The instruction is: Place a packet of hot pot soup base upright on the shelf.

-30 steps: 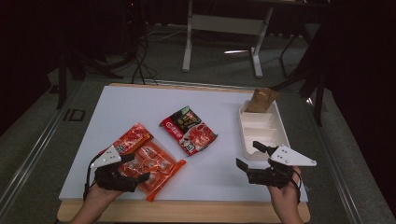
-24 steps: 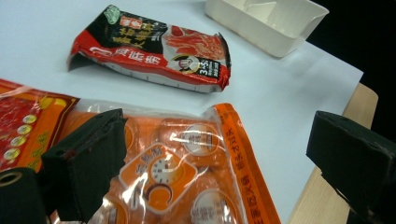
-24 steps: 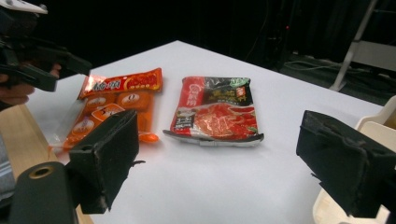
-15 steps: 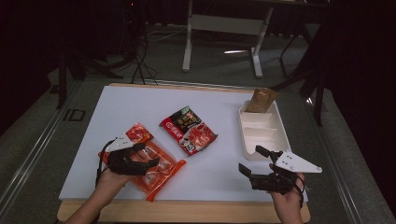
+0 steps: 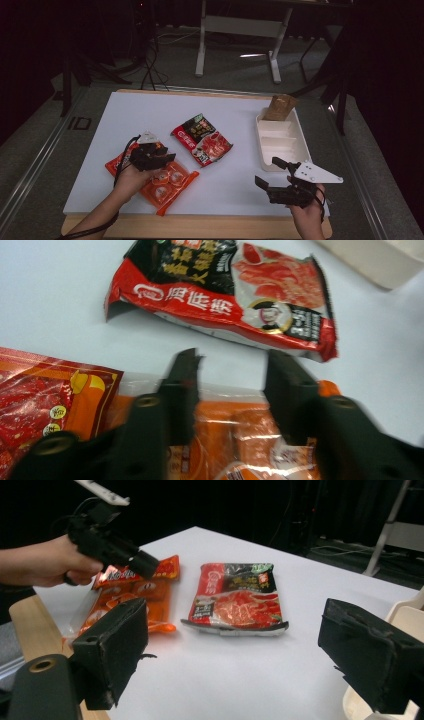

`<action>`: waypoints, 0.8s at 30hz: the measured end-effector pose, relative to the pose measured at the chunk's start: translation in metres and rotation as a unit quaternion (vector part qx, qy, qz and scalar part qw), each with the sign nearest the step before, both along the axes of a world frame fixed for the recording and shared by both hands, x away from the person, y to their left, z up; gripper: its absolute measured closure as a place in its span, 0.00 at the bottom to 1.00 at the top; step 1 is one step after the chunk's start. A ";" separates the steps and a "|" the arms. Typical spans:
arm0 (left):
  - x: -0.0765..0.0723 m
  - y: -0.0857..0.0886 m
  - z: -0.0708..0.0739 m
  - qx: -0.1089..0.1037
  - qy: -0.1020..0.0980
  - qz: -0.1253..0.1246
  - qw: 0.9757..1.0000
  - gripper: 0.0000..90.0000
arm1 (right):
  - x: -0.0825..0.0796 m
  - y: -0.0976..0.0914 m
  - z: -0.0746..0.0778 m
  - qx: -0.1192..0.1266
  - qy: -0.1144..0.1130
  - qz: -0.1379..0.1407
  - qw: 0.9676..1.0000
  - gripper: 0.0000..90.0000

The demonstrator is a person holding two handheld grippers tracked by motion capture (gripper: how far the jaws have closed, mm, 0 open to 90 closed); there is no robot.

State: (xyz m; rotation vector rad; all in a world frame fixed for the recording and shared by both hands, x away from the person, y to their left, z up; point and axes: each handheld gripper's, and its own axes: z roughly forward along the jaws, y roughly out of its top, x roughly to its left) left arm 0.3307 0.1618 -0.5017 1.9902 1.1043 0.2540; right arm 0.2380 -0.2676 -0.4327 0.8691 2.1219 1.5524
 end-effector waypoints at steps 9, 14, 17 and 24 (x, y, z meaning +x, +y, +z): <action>0.022 -0.022 -0.011 0.029 0.035 -0.001 0.999 0.98 | 0.001 0.001 -0.003 -0.008 0.001 -0.002 1.000 0.14; 0.034 -0.032 -0.013 0.052 0.041 0.002 0.998 0.98 | 0.002 0.002 -0.004 -0.010 0.004 -0.002 1.000 0.14; 0.042 -0.037 -0.016 0.066 0.058 0.003 0.996 0.99 | 0.002 0.002 -0.004 -0.012 0.003 -0.001 1.000 0.14; 0.057 -0.047 -0.025 0.083 0.090 0.011 0.992 0.99 | 0.002 0.001 -0.004 -0.011 0.005 -0.001 1.000 0.14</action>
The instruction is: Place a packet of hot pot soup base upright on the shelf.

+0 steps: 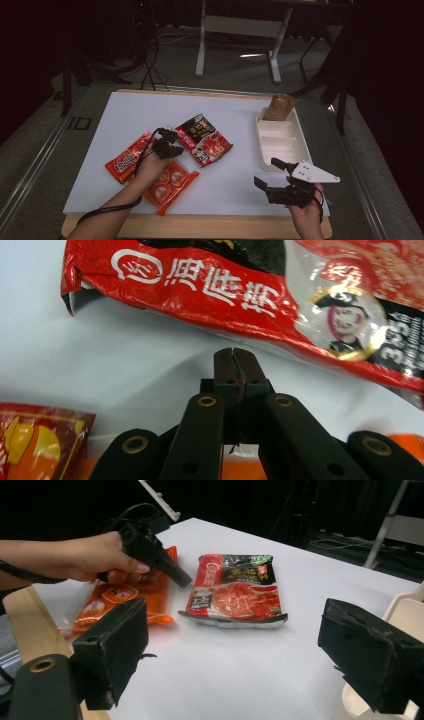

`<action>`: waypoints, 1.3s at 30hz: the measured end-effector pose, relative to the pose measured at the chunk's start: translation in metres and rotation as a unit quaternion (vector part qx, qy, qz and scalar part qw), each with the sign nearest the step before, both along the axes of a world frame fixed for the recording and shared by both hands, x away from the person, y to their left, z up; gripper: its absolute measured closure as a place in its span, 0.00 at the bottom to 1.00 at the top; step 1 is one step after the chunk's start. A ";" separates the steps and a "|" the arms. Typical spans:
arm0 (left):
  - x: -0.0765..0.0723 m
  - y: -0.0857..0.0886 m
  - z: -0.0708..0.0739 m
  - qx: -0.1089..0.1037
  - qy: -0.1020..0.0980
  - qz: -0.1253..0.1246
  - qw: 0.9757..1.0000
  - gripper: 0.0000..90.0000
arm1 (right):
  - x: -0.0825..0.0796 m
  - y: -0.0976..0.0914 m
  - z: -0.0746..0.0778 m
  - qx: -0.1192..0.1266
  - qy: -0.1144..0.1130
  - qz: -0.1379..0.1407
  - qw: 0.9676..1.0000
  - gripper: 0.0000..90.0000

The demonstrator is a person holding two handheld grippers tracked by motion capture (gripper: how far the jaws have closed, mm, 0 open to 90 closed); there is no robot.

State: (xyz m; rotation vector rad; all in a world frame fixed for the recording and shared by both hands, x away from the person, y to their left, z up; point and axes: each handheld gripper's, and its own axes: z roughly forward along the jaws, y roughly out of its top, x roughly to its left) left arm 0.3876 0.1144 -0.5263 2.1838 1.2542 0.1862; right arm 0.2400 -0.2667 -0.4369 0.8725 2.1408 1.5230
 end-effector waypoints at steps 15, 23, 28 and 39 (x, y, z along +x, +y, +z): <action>0.022 -0.014 -0.003 0.031 0.000 0.011 0.999 0.99 | 0.000 0.000 0.000 -0.004 0.002 0.004 1.000 0.14; 0.033 -0.017 -0.004 0.021 -0.005 0.020 1.000 0.99 | 0.000 0.001 -0.001 -0.007 0.001 0.006 1.000 0.14; 0.037 -0.020 -0.005 0.023 -0.018 0.016 0.999 0.99 | 0.000 0.001 -0.001 -0.008 -0.001 0.008 1.000 0.14; 0.042 -0.030 -0.008 0.012 -0.018 0.011 1.000 1.00 | 0.001 0.000 -0.002 -0.005 0.004 0.009 1.000 0.14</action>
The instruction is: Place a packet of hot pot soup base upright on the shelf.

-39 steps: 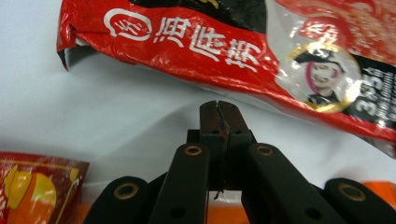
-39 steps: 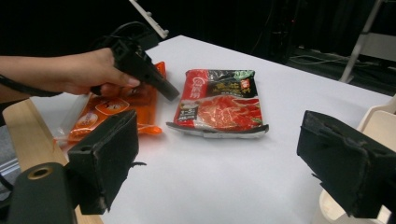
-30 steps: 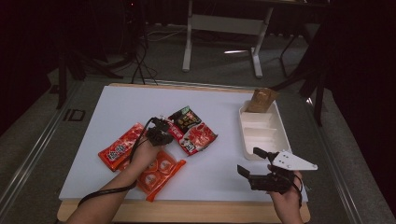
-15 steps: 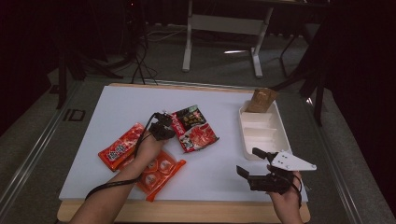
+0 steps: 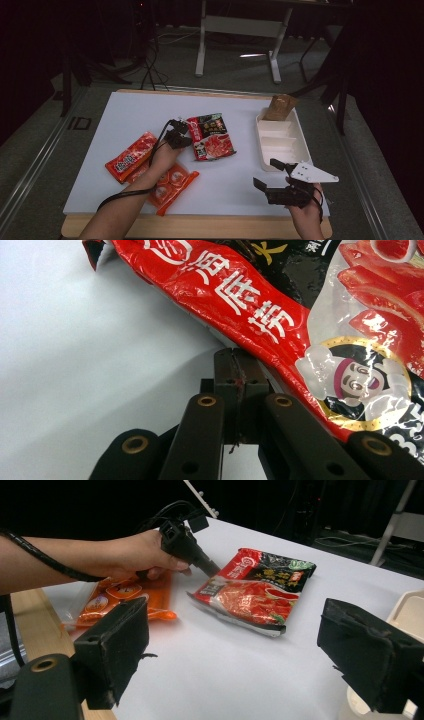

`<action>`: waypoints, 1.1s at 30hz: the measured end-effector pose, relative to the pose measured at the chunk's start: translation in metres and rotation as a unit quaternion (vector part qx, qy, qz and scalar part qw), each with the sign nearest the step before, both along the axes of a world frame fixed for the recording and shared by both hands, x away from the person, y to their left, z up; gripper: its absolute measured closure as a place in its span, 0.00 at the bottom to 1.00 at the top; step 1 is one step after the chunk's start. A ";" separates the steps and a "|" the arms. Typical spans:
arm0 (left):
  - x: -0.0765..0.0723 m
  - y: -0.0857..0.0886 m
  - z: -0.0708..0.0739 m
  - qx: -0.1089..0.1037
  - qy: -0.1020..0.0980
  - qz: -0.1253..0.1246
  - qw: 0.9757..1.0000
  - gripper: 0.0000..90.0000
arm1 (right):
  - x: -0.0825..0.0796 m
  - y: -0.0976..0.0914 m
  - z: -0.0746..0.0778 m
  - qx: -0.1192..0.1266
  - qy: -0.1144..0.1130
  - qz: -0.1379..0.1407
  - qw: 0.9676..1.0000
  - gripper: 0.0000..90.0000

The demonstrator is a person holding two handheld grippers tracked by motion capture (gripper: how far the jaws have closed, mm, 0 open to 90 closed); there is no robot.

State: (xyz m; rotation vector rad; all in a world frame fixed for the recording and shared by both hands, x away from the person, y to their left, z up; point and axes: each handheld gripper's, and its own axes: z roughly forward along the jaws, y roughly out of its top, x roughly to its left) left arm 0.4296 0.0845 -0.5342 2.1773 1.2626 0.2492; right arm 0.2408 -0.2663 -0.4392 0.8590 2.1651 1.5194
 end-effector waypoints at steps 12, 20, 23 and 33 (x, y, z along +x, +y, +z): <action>0.004 -0.020 0.001 0.014 0.010 -0.028 0.999 1.00 | 0.001 0.000 -0.002 -0.005 0.003 0.001 1.000 0.14; 0.007 -0.028 0.001 0.016 0.006 -0.036 0.999 1.00 | 0.000 0.001 -0.001 -0.006 0.000 0.003 1.000 0.14; 0.008 -0.028 0.001 0.012 0.009 -0.037 0.999 1.00 | 0.000 0.002 -0.001 -0.009 0.001 0.003 1.000 0.14; 0.008 -0.013 0.012 -0.009 -0.001 -0.032 0.999 0.88 | 0.001 -0.001 -0.002 -0.009 0.000 -0.001 1.000 0.14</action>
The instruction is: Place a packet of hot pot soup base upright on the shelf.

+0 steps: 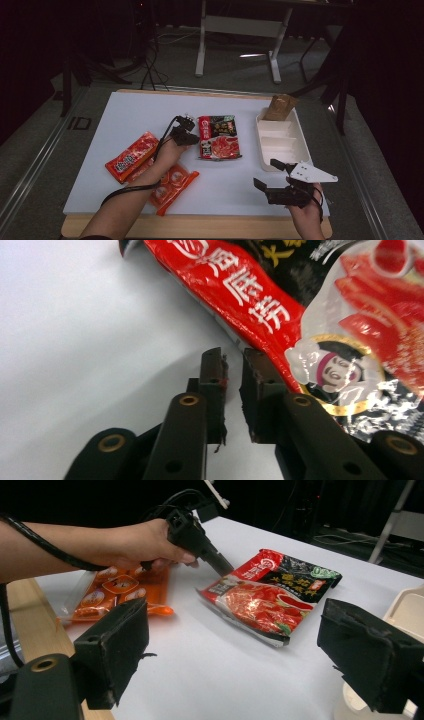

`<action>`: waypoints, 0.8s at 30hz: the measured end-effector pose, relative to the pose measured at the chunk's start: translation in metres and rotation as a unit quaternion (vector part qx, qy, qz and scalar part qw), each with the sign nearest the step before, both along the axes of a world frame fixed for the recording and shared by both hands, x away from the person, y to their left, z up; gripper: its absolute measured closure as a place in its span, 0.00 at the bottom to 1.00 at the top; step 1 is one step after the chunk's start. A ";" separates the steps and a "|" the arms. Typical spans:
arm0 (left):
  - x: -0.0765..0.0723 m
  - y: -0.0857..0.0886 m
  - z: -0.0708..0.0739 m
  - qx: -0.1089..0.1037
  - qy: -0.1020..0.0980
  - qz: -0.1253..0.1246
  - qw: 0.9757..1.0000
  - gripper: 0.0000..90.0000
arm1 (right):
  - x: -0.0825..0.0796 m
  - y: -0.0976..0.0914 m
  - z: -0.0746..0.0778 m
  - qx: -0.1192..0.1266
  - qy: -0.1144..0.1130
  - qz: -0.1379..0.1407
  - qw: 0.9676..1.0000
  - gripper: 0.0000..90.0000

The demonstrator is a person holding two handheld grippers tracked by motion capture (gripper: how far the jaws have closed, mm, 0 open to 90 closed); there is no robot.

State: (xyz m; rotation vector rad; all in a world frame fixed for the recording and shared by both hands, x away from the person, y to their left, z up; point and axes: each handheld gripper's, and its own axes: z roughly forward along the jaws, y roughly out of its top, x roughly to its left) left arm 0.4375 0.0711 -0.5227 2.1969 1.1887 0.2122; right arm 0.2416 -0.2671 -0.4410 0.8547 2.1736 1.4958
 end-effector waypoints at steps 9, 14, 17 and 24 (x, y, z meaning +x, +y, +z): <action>0.003 0.006 0.015 -0.023 -0.011 0.002 1.000 0.80 | 0.000 0.001 -0.001 -0.007 -0.001 -0.003 1.000 0.14; 0.011 0.010 0.022 -0.040 -0.024 0.009 0.999 0.76 | 0.001 0.001 -0.002 -0.012 -0.002 -0.004 1.000 0.14; 0.016 0.010 0.026 -0.044 -0.028 0.008 0.999 0.72 | 0.001 0.001 -0.002 -0.011 -0.001 -0.003 1.000 0.14; 0.030 0.007 0.034 -0.044 -0.041 0.008 0.998 0.66 | -0.001 0.002 0.000 -0.006 -0.004 0.000 1.000 0.14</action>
